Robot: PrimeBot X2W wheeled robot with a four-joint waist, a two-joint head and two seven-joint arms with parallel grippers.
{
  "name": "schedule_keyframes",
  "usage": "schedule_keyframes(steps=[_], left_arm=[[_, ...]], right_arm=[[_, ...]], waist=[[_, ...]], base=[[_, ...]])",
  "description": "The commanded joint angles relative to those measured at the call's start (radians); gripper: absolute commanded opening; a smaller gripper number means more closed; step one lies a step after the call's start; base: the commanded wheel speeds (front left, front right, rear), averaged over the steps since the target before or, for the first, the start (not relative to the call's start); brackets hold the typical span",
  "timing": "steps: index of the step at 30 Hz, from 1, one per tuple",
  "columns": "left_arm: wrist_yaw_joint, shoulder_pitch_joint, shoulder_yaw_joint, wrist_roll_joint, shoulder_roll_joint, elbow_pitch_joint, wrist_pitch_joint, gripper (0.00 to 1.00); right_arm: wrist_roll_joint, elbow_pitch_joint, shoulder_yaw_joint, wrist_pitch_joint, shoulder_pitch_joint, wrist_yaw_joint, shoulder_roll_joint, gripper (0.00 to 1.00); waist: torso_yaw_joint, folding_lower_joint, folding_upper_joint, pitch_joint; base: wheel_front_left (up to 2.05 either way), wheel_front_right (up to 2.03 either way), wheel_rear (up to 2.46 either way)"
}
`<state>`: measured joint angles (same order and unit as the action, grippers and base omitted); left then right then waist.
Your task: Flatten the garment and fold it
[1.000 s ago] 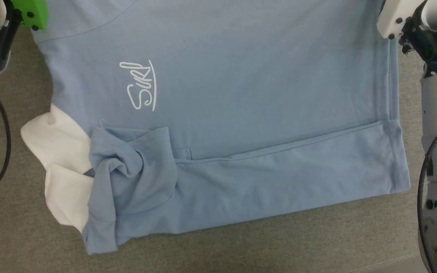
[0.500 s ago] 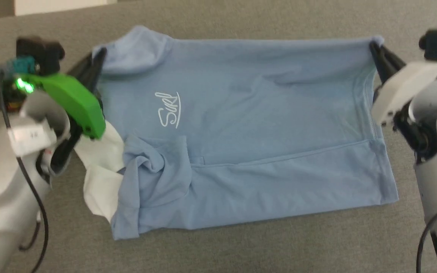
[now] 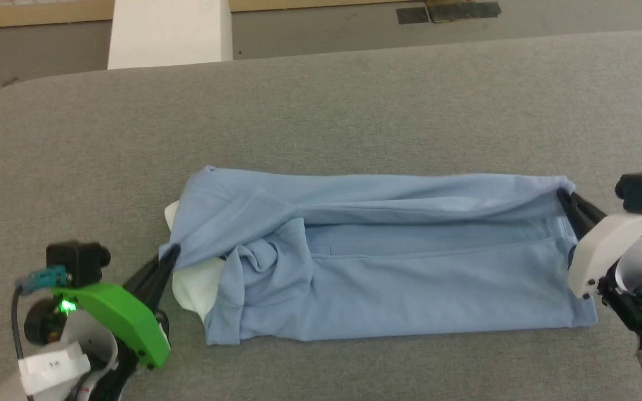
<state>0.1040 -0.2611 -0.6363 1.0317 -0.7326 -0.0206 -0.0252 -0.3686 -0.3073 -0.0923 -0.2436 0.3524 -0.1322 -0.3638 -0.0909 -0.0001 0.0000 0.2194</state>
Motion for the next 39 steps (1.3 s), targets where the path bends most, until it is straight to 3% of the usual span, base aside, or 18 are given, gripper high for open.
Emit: schedule_keyframes(steps=[1, 13, 14, 15, 16, 17, 26, 31, 34, 39], left_arm=[[0.006, 0.033, -0.001, 0.013, -0.003, -0.004, -0.009, 0.0], [-0.066, 0.078, -0.085, 0.028, 0.093, 0.103, -0.017, 0.0], [-0.066, 0.08, -0.09, 0.028, 0.098, 0.115, -0.017, 0.0], [-0.065, 0.085, -0.095, 0.029, 0.104, 0.128, -0.016, 0.0], [-0.066, 0.088, -0.097, 0.03, 0.108, 0.136, -0.019, 0.45], [-0.064, 0.093, -0.096, 0.033, 0.115, 0.145, -0.026, 0.98], [-0.017, 0.128, -0.053, -0.003, 0.159, 0.138, -0.175, 1.0], [0.043, 0.122, 0.027, -0.086, 0.215, 0.143, -0.232, 1.0], [0.069, 0.103, 0.117, -0.186, 0.264, 0.131, -0.236, 1.0], [0.062, 0.087, 0.26, -0.406, 0.35, 0.109, -0.236, 1.0]], right_arm=[[0.011, -0.004, -0.011, -0.011, -0.017, 0.002, -0.011, 0.0], [0.042, -0.127, -0.11, -0.071, -0.019, 0.002, -0.046, 0.0], [0.039, -0.136, -0.11, -0.074, -0.018, 0.002, -0.045, 0.2], [0.036, -0.144, -0.11, -0.077, -0.019, 0.002, -0.045, 0.64], [0.032, -0.149, -0.109, -0.082, -0.022, 0.002, -0.045, 1.0], [0.024, -0.154, -0.101, -0.083, -0.027, 0.002, -0.043, 1.0], [-0.044, -0.082, 0.047, -0.082, -0.153, 0.002, -0.009, 1.0], [-0.051, 0.036, 0.187, -0.073, -0.248, 0.002, 0.072, 1.0], [-0.026, 0.115, 0.279, -0.048, -0.285, 0.002, 0.14, 1.0], [0.043, 0.183, 0.409, -0.02, -0.282, 0.002, 0.252, 1.0]], waist=[[0.017, 0.0001, 0.0, -0.012], [0.039, 0.0001, 0.0, -0.004], [0.04, 0.0001, 0.0, -0.009], [0.041, 0.0001, 0.0, -0.016], [0.042, 0.0001, 0.0, -0.023], [0.044, 0.0001, 0.0, -0.034], [0.075, 0.0001, 0.0, -0.097], [0.096, 0.0001, 0.0, -0.113], [0.109, 0.0001, 0.0, -0.118], [0.119, 0.0001, 0.0, -0.118]], base=[[0.0, 0.0, 0.0], [0.0, 0.0, 0.0], [0.0, 0.0, 0.0], [0.0, 0.0, 0.0], [0.0, 0.0, 0.0], [0.0, 0.0, 0.0], [0.0, 0.0, 0.0], [0.0, 0.0, 0.0], [0.0, 0.0, 0.0], [0.0, 0.0, 0.0]])
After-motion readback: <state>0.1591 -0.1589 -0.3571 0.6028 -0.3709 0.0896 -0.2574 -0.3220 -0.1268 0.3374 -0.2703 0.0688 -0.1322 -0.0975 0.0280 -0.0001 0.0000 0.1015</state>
